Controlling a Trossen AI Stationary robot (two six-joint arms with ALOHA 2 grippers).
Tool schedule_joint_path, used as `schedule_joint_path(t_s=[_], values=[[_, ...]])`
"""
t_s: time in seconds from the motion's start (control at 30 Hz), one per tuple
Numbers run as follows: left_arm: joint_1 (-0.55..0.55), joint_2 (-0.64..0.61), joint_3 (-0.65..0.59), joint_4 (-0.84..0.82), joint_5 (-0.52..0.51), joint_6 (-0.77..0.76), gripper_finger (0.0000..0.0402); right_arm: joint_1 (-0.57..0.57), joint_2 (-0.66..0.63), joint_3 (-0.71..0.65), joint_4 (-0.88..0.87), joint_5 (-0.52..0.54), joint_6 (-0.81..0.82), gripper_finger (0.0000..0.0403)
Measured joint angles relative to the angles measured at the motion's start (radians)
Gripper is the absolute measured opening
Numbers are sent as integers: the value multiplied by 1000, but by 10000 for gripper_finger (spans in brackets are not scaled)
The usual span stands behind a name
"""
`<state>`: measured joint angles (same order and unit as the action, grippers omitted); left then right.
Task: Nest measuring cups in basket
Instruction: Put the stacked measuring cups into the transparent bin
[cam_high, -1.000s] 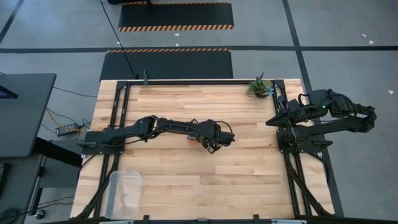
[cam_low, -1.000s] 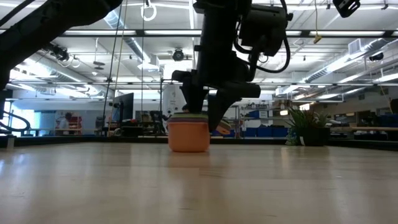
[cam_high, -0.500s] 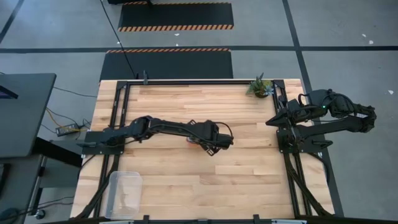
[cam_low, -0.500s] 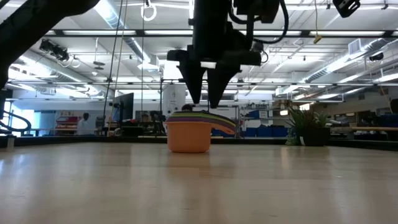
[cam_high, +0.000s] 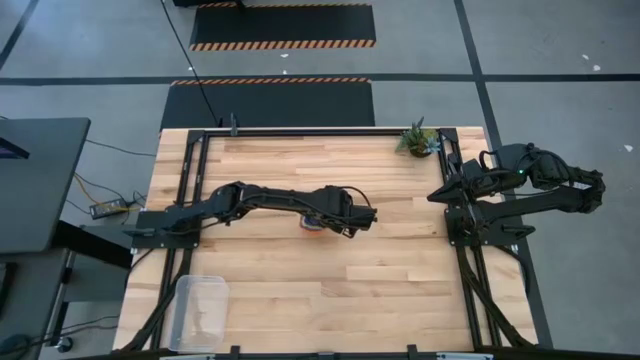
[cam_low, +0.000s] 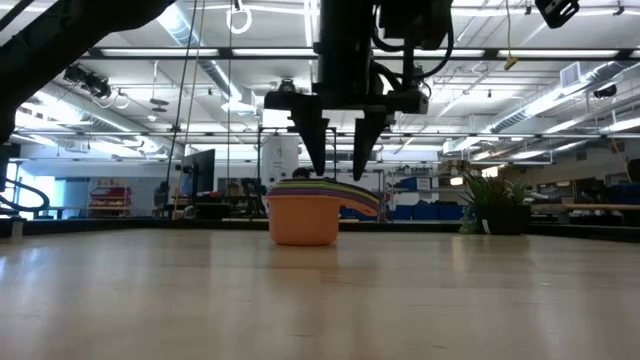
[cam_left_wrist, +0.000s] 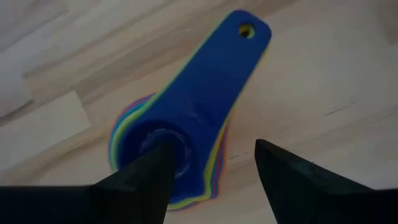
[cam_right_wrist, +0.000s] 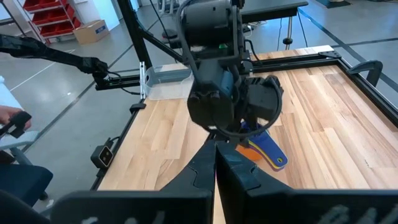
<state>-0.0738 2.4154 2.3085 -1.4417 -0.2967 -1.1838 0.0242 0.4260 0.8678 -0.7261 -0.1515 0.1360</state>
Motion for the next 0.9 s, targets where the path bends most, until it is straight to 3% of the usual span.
schedule_joint_path(t_s=[0.9], values=[[0, 63, 1, 9, 28, -148, 227, 0, 0, 0, 0, 0, 0, 17]])
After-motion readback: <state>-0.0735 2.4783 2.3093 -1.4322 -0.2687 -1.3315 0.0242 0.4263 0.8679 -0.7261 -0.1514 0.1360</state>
